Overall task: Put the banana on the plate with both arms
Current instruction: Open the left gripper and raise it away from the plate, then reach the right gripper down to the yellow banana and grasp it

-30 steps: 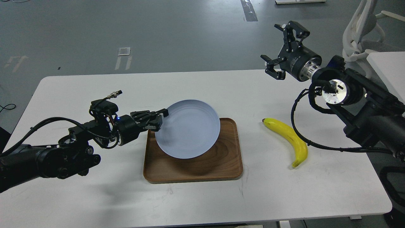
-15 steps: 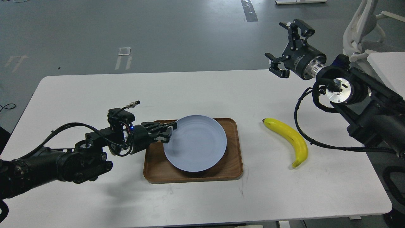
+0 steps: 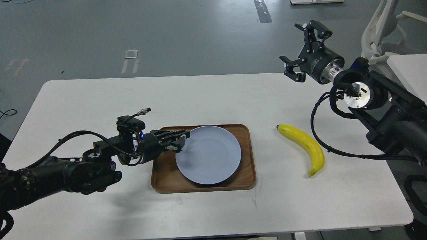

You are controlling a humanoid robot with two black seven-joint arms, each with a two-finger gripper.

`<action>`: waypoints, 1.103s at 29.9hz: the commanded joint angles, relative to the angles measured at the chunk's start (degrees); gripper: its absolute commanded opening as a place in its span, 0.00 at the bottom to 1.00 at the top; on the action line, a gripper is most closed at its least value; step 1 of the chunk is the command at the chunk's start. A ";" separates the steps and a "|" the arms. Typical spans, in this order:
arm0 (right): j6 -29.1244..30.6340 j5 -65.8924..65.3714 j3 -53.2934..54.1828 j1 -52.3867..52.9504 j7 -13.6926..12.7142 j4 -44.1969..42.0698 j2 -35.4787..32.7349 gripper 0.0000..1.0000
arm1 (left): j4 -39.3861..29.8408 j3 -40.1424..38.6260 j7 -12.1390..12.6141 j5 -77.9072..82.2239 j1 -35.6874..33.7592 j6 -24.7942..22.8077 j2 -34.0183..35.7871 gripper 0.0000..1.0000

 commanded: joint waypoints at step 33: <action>-2.36 -76.17 -35.54 0.56 16.17 7.91 -14.00 0.94 | 1.23 -38.72 6.97 -57.67 -4.50 -25.70 3.13 0.98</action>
